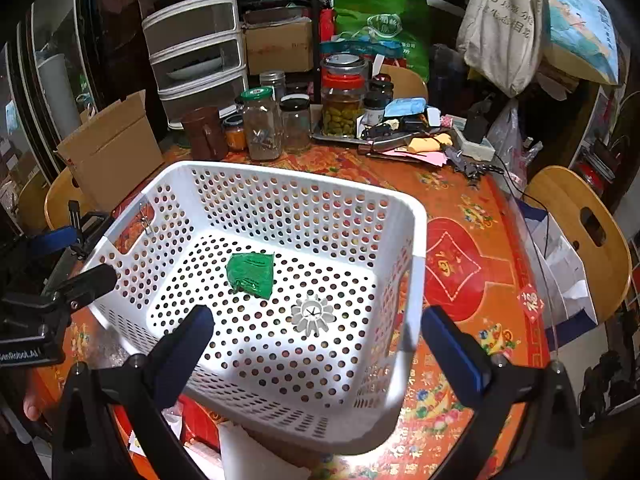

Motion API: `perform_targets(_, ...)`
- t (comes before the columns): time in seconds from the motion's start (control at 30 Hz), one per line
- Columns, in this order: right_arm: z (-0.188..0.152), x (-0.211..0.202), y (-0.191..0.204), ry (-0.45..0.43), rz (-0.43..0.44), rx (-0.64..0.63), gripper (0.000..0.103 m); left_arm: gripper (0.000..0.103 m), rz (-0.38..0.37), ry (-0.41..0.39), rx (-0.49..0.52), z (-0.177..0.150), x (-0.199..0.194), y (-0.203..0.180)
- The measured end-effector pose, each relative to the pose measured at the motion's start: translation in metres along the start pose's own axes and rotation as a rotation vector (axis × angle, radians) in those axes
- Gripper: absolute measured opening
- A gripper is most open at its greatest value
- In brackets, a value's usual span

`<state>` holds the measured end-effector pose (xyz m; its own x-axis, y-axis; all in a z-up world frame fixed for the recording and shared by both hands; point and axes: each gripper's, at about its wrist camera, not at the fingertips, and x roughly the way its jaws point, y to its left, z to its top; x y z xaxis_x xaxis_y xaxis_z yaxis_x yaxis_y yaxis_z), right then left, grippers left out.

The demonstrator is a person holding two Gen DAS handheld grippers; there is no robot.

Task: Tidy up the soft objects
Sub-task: 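Withdraw both tools from the basket back toward the remaining items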

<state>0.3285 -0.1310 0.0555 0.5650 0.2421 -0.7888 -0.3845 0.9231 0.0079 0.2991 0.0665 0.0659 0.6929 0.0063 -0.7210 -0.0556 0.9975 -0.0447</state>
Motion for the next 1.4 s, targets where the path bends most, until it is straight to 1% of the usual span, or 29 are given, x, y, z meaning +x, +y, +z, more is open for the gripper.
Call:
perform_targets(0.13, -0.009, -0.013, 0.001, -0.02, -0.006, -0.002, 0.103, 0.095, -0.001, -0.042, 0.006, -0.013, -0.021, -0.001)
perform_targets(0.17, -0.011, -0.017, 0.0, -0.023, -0.005, 0.001, 0.103, 0.095, -0.012, -0.052, 0.004, -0.018, -0.029, -0.001)
perform_targets(0.2, -0.013, -0.02, 0.0, -0.027, -0.003, 0.003, 0.103, 0.095, -0.019, -0.058, 0.005, -0.022, -0.035, -0.002)
perform_targets(0.27, -0.021, -0.029, 0.002, -0.044, 0.002, -0.003, 0.103, 0.095, -0.009, -0.06, 0.011, -0.031, -0.045, -0.003)
perform_targets(0.43, -0.042, -0.049, 0.007, -0.08, 0.016, -0.012, 0.103, 0.095, -0.009, -0.085, 0.028, -0.052, -0.069, -0.009)
perform_targets(0.47, -0.045, -0.051, 0.008, -0.082, 0.018, -0.013, 0.103, 0.095, -0.018, -0.087, 0.033, -0.058, -0.075, -0.01)
perform_targets(0.6, -0.064, -0.066, 0.01, -0.105, 0.044, -0.001, 0.103, 0.095, -0.007, -0.112, 0.044, -0.074, -0.091, -0.014)
perform_targets(0.77, -0.088, -0.086, 0.015, -0.14, 0.075, 0.006, 0.103, 0.095, -0.018, -0.147, 0.037, -0.094, -0.113, -0.014)
perform_targets(0.83, -0.101, -0.094, 0.018, -0.144, 0.075, 0.015, 0.103, 0.095, -0.008, -0.18, 0.034, -0.109, -0.126, -0.014)
perform_targets(0.9, -0.115, -0.099, 0.021, -0.134, 0.065, 0.018, 0.103, 0.095, -0.01, -0.191, 0.028, -0.124, -0.136, -0.012)
perform_targets(0.93, -0.125, -0.1, 0.024, -0.136, 0.076, 0.011, 0.103, 0.095, -0.017, -0.192, 0.024, -0.129, -0.139, -0.011)
perform_targets(0.97, -0.134, -0.101, 0.026, -0.138, 0.086, 0.004, 0.103, 0.095, -0.037, -0.189, 0.013, -0.141, -0.143, -0.01)
perform_targets(1.03, -0.156, -0.1, 0.029, -0.136, 0.099, 0.002, 0.103, 0.095, -0.048, -0.18, 0.012, -0.157, -0.146, -0.011)
perform_targets(1.13, -0.189, -0.091, 0.028, -0.119, 0.12, 0.037, 0.103, 0.095, -0.028, -0.156, 0.019, -0.188, -0.14, -0.017)
perform_targets(1.2, -0.208, -0.087, 0.025, -0.12, 0.135, 0.071, 0.103, 0.095, -0.029, -0.12, 0.023, -0.206, -0.128, -0.023)
perform_targets(1.27, -0.225, -0.082, 0.023, -0.117, 0.134, 0.088, 0.103, 0.095, -0.058, -0.072, 0.027, -0.221, -0.113, -0.029)
perform_targets(1.3, -0.233, -0.079, 0.023, -0.109, 0.151, 0.096, 0.102, 0.095, -0.072, -0.048, 0.028, -0.23, -0.104, -0.033)
perform_targets(1.4, -0.244, -0.074, 0.026, -0.109, 0.181, 0.106, 0.101, 0.095, -0.088, 0.002, 0.028, -0.245, -0.083, -0.043)
